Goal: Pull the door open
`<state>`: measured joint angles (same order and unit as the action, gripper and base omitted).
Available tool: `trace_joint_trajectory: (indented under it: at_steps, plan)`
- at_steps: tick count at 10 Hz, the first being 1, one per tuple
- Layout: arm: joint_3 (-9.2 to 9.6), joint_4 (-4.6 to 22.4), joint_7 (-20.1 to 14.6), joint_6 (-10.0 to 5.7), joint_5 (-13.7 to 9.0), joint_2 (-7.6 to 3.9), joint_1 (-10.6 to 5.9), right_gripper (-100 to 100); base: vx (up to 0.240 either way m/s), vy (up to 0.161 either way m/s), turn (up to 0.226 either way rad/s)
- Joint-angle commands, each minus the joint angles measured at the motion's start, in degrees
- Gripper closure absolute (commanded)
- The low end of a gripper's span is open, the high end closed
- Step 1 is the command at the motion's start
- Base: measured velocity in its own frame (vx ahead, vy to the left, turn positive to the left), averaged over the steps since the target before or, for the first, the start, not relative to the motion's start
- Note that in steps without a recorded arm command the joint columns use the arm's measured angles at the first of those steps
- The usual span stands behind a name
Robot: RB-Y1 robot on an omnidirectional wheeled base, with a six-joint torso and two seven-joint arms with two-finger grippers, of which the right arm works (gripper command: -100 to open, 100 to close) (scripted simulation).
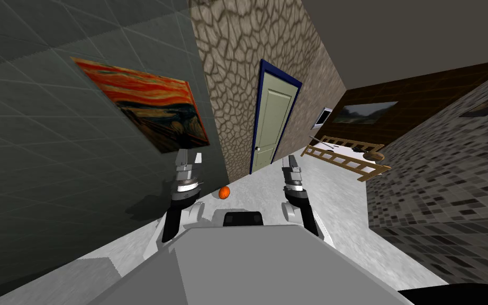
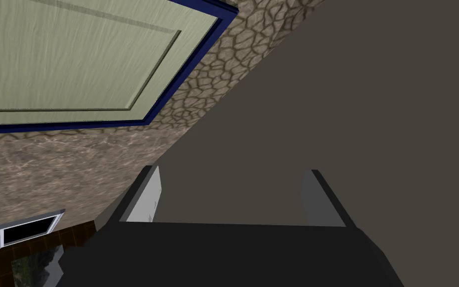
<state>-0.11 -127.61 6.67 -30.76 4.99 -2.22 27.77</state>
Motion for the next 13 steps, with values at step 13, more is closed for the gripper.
trace_joint_trajectory:
  at_steps: [13]
  plan:
    - [-1.25, 14.2, 12.2, -5.26, 8.7, -1.88, -1.46, -100, 0.134, -0.129, 0.017]
